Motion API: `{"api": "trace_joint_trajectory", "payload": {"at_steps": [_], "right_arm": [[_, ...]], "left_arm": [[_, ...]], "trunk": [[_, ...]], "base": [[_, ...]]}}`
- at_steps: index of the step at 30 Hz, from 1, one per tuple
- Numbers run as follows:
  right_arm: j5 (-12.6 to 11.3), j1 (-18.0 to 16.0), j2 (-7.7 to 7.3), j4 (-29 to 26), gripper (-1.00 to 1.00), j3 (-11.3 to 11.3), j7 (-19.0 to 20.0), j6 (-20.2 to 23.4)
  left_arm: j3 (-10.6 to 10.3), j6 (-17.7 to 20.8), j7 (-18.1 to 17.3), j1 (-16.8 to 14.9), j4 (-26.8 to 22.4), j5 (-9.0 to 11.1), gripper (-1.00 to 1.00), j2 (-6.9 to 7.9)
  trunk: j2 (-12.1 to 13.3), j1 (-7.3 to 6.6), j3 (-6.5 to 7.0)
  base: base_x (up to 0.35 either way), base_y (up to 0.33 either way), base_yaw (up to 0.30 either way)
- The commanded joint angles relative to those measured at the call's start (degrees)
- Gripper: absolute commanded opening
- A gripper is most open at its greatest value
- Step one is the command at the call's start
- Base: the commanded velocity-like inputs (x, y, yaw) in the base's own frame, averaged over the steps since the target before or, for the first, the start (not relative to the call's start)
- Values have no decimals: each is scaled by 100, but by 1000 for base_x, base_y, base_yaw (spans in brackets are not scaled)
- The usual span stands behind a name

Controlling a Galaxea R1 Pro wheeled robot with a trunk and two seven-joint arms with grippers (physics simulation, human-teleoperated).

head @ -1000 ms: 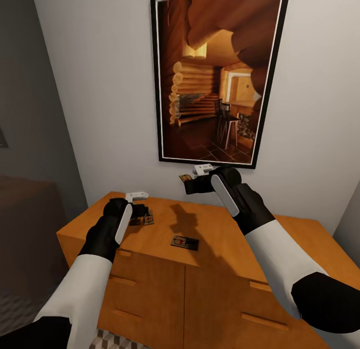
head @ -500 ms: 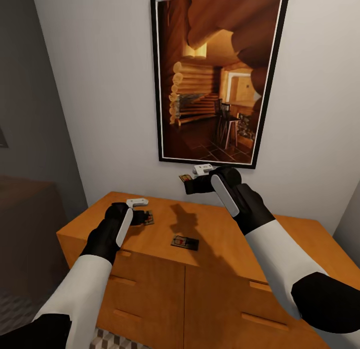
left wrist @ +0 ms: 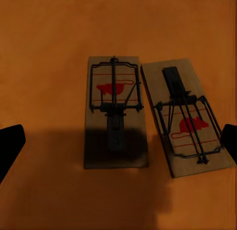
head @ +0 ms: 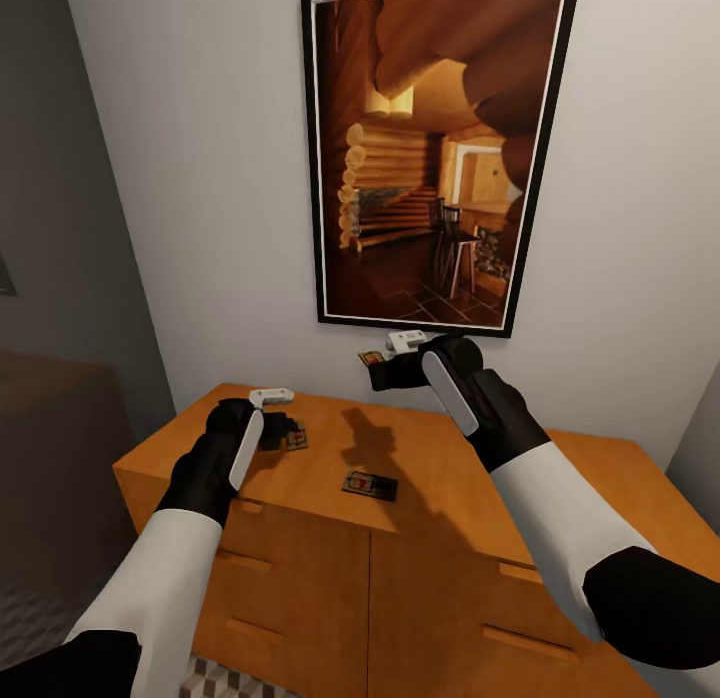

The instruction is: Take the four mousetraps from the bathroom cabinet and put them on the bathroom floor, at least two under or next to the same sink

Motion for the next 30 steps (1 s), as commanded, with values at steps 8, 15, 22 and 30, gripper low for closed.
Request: {"api": "trace_joint_trajectory", "payload": {"at_steps": [8, 15, 22, 30], "right_arm": [[1, -4, -3, -3, -100, -5, 8, 21], [12, -4, -10, -3, -100, -6, 10, 21], [25, -3, -12, -3, -100, -6, 10, 21], [21, -3, -12, -3, -100, -6, 4, 21]], "left_arm": [[22, 37, 55, -4, -174, -25, 100, 4], [21, 42, 54, -4, -199, -285, 100, -3], [11, 38, 51, -4, -175, -357, 100, -8], [-2, 35, 51, -4, -153, -366, 100, -10]], "trunk": [[-4, 0, -7], [-4, 0, -7], [-4, 0, -7], [-4, 0, -7]], "base": [[0, 0, 0], [0, 0, 0], [53, 0, 0], [152, 0, 0]]}}
